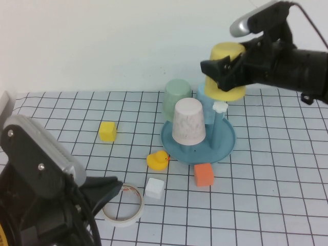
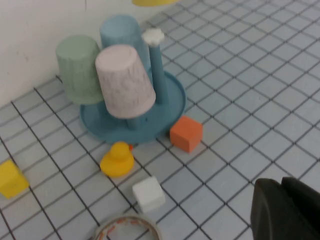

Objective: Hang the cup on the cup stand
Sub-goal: Place the cup on the cup holder

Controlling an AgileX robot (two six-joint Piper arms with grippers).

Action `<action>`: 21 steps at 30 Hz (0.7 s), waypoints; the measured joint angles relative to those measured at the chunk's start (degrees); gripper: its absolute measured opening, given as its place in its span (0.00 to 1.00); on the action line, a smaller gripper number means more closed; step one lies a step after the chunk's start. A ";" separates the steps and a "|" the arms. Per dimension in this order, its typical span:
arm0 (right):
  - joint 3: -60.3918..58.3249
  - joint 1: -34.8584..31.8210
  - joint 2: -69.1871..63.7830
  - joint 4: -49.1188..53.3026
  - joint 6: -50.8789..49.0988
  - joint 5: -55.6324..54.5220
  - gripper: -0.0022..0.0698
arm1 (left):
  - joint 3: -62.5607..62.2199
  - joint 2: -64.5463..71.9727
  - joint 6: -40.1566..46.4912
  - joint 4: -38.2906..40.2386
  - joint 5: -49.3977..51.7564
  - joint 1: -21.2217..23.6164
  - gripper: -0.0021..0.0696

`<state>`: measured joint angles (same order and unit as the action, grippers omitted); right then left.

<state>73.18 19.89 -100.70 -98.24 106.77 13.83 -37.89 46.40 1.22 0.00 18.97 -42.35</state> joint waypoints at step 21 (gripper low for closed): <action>4.10 0.00 -10.71 -0.10 1.68 -1.80 0.86 | 0.00 0.00 0.08 -4.70 3.11 0.00 0.03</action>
<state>77.28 19.89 -111.41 -98.33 108.44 12.03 -37.89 46.40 1.30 -4.70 22.09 -42.35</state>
